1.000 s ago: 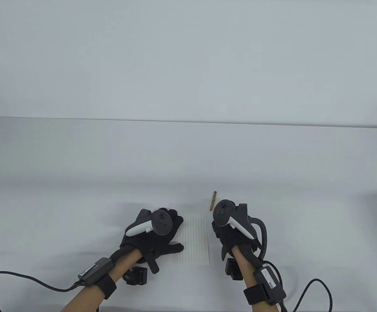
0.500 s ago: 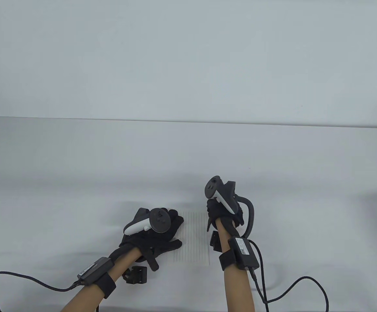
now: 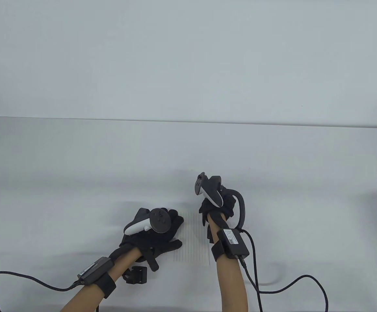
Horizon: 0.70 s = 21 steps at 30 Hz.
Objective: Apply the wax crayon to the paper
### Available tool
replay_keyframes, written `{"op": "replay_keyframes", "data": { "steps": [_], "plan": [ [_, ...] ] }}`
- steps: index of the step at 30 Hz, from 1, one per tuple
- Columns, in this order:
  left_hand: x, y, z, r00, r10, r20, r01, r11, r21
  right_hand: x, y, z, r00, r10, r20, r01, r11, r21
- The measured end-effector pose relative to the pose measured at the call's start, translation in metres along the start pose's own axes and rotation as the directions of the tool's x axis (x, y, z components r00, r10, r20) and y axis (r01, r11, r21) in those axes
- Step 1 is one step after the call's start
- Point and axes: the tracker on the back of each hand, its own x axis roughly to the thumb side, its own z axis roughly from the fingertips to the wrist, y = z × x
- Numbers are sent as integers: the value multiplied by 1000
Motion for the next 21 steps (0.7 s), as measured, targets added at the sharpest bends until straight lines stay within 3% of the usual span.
{"op": "replay_keyframes", "data": {
  "steps": [7, 12, 16, 21],
  "plan": [
    [0, 0, 0, 1000, -2, -1, 2, 1000, 0, -1, 2, 0, 998, 53, 41, -52, 998, -21],
    [0, 0, 0, 1000, -3, -2, 3, 1000, 1, -16, -7, 6, 991, -102, 84, 99, 994, 38],
    [0, 0, 0, 1000, -5, -3, 5, 1000, 2, -26, -10, 21, 981, -141, 135, 141, 990, 6],
    [0, -1, 0, 1000, -14, -7, 14, 1000, 7, -33, -9, 44, 935, -269, 230, 261, 963, 65]
  ]
}}
